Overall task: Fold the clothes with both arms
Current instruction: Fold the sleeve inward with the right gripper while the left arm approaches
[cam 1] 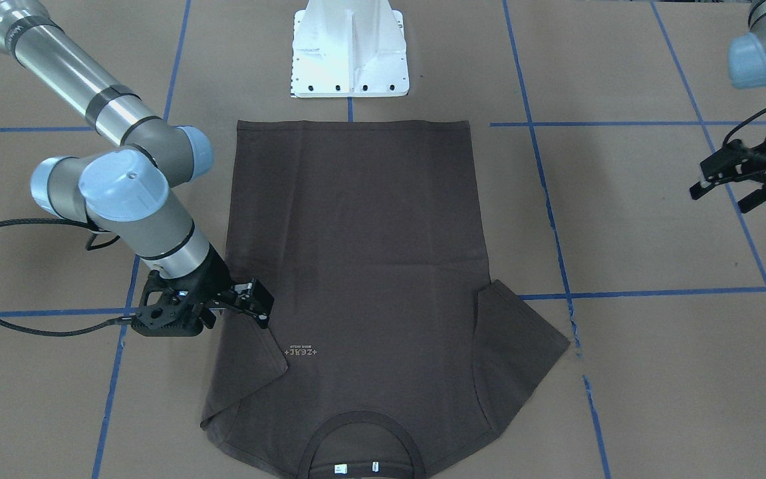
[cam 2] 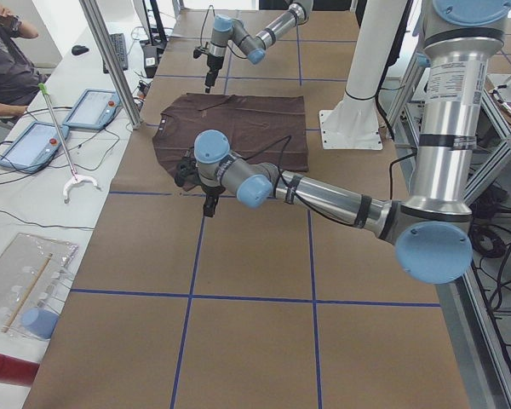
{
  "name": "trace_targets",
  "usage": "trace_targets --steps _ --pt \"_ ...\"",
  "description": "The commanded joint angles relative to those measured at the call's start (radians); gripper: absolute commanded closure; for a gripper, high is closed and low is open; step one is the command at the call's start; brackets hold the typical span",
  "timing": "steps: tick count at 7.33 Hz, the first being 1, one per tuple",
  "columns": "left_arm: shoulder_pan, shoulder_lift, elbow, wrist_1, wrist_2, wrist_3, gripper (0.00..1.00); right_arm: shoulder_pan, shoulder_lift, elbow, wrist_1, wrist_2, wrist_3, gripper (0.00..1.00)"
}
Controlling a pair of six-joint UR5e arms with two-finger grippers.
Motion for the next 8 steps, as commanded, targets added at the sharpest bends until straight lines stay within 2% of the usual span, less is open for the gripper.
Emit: trace_targets --steps 1,3,4,5,8 --pt "0.202 -0.22 0.165 -0.028 0.181 -0.333 0.02 0.091 -0.11 0.106 0.004 0.15 -0.008 0.0" --pt "0.236 -0.385 0.404 -0.065 0.232 -0.372 0.08 0.106 -0.222 0.229 0.004 0.167 -0.009 0.0" --pt "0.257 -0.433 0.5 -0.114 0.3 -0.392 0.11 0.106 -0.24 0.258 0.004 0.167 -0.008 0.0" --pt "0.264 -0.438 0.536 -0.168 0.369 -0.398 0.16 0.108 -0.25 0.263 0.002 0.161 -0.008 0.0" --pt "0.282 -0.464 0.598 -0.2 0.375 -0.398 0.31 0.105 -0.256 0.261 0.004 0.161 -0.009 0.0"
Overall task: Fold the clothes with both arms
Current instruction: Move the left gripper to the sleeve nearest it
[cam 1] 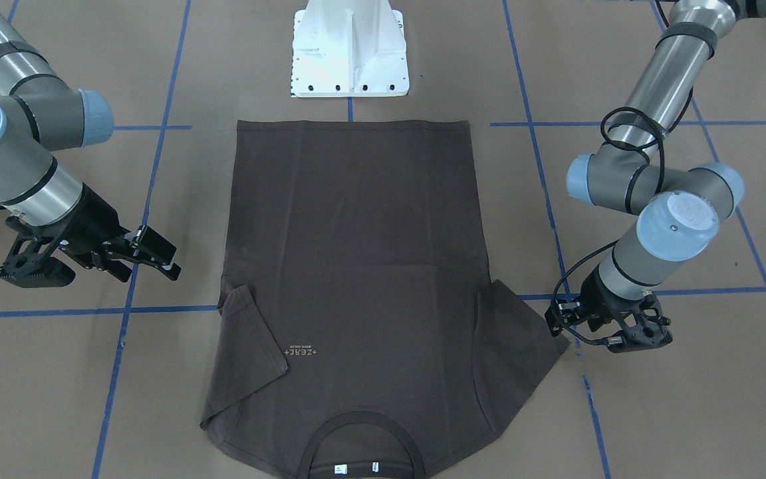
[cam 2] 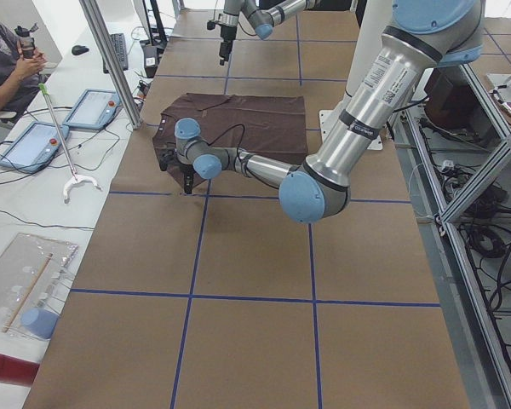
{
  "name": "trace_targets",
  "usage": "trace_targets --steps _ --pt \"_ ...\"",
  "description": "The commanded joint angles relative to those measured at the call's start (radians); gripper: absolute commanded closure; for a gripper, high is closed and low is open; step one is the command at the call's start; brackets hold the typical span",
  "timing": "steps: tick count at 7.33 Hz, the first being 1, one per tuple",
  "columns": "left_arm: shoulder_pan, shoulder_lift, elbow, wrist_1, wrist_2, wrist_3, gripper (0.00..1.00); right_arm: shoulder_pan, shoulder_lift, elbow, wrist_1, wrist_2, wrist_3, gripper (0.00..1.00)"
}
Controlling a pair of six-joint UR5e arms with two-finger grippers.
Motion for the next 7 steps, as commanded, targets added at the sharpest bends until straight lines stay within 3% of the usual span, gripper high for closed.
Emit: trace_targets --steps 1,5,6,7 --pt "0.011 -0.025 0.041 -0.018 0.004 -0.001 0.34 0.001 -0.005 0.001 0.0 -0.004 0.0 0.0" --pt "0.011 -0.04 0.093 -0.072 0.004 -0.001 0.43 0.001 -0.005 0.002 0.0 -0.01 0.0 0.0" --pt "0.011 -0.041 0.094 -0.072 0.004 -0.002 0.49 0.0 -0.005 0.001 0.0 -0.01 0.0 0.0" --pt "0.011 -0.042 0.094 -0.072 0.004 -0.004 0.62 0.001 -0.005 0.001 0.0 -0.01 0.0 0.0"
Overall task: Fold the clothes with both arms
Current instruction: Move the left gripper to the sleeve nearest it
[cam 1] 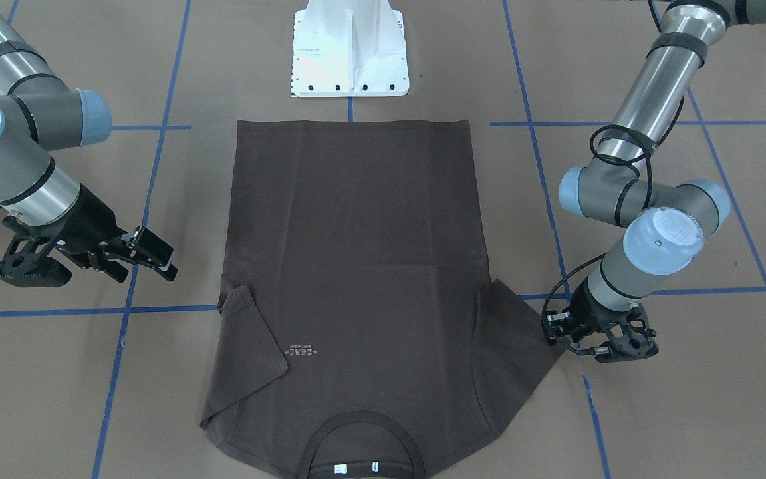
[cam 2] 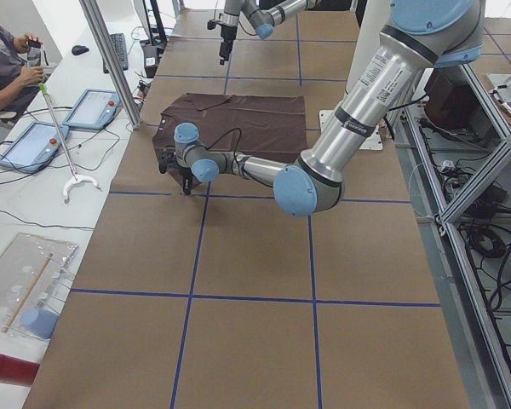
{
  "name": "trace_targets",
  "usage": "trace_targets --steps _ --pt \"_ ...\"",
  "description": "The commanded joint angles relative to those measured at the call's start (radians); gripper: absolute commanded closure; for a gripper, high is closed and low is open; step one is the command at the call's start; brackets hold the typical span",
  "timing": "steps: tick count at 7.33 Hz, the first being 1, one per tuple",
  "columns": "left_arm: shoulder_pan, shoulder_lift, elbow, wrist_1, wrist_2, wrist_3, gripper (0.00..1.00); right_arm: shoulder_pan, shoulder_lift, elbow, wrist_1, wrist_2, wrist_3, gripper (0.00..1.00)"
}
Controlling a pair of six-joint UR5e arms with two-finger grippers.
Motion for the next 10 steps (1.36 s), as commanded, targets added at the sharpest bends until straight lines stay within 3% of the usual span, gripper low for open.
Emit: trace_targets --steps 1,5,6,8,10 --pt "0.0 -0.006 0.003 -0.003 0.0 -0.012 1.0 0.0 -0.002 0.0 0.0 0.0 0.0 0.0" --pt "0.0 -0.052 -0.047 0.014 -0.012 -0.057 1.0 0.0 -0.008 0.0 0.0 -0.002 0.0 0.0" --pt "0.002 -0.115 -0.051 0.044 -0.011 -0.178 1.0 0.0 -0.008 0.001 0.0 -0.003 0.0 0.0" --pt "0.089 -0.198 -0.034 0.086 0.0 -0.285 1.0 0.0 -0.008 0.0 0.0 -0.002 0.0 0.0" --pt "0.1 -0.226 0.0 0.083 0.018 -0.308 1.0 -0.001 -0.017 0.0 0.0 -0.002 0.0 0.0"
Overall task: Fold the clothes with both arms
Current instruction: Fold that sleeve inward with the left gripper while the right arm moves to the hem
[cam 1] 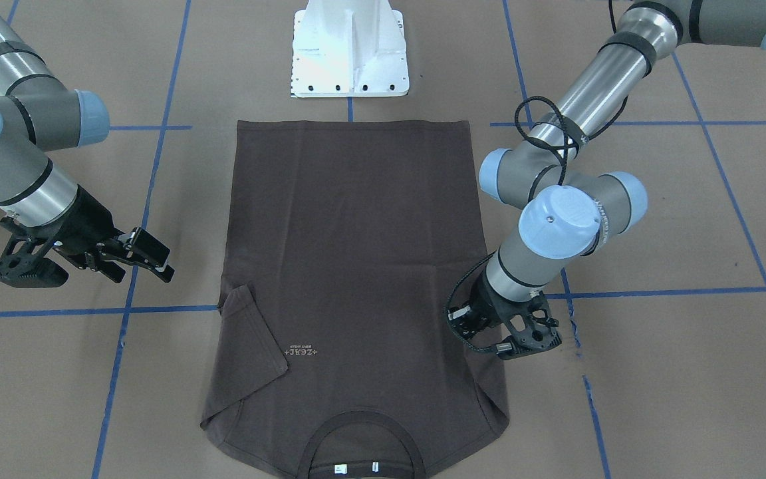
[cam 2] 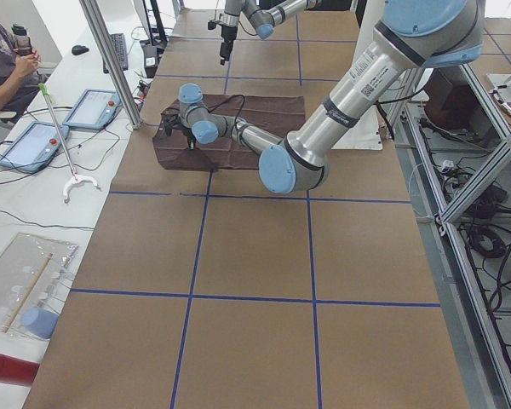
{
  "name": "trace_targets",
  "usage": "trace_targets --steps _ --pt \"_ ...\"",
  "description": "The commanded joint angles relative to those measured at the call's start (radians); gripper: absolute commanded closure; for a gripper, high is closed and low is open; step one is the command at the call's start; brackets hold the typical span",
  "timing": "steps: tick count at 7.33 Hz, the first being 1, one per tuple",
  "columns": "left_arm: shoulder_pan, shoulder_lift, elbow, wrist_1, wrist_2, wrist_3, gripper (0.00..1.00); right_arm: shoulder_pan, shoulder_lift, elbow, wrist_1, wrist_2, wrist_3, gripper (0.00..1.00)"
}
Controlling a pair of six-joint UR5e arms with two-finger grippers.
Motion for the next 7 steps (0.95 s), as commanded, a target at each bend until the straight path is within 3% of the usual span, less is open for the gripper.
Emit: trace_targets --steps 1,5,6,7 --pt "0.021 -0.022 0.023 -0.001 0.043 -0.026 1.0 -0.002 -0.006 -0.002 0.001 -0.001 0.0 0.0" --pt "0.021 -0.054 0.068 -0.026 0.077 -0.026 1.0 -0.005 -0.006 -0.009 0.001 -0.003 0.0 0.0" --pt "0.021 -0.053 0.063 -0.035 0.076 -0.026 0.86 -0.009 -0.006 -0.009 0.001 -0.014 0.0 0.0" --pt "0.021 -0.04 0.025 -0.065 0.074 -0.03 0.35 -0.047 0.006 -0.002 -0.01 -0.056 0.02 0.0"
